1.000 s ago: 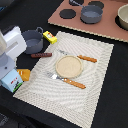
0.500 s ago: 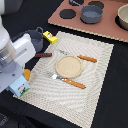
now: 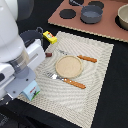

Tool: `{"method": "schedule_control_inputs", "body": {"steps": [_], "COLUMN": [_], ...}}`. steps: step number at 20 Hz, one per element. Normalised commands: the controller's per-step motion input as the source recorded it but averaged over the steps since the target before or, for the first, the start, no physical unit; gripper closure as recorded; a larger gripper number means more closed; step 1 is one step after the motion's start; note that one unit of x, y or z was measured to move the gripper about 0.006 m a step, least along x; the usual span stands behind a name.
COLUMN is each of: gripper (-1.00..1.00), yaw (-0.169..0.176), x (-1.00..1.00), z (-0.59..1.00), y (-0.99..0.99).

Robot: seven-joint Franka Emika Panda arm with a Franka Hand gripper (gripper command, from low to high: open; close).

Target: Interact with the objects in diverse but meaningful ways.

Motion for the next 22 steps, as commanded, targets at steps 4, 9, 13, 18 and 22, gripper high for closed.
{"method": "schedule_control_inputs", "body": {"steps": [4, 9, 13, 18, 22], "gripper": [1.00, 1.00, -1.00, -1.00, -1.00], "yaw": [0.000, 0.000, 0.022, 0.002, 0.000], "x": [0.55, 0.45, 0.33, 0.27, 0.22], "z": [-0.08, -0.09, 0.45, 0.99, 1.00], "y": [0.00, 0.00, -0.01, 0.03, 0.07]}}
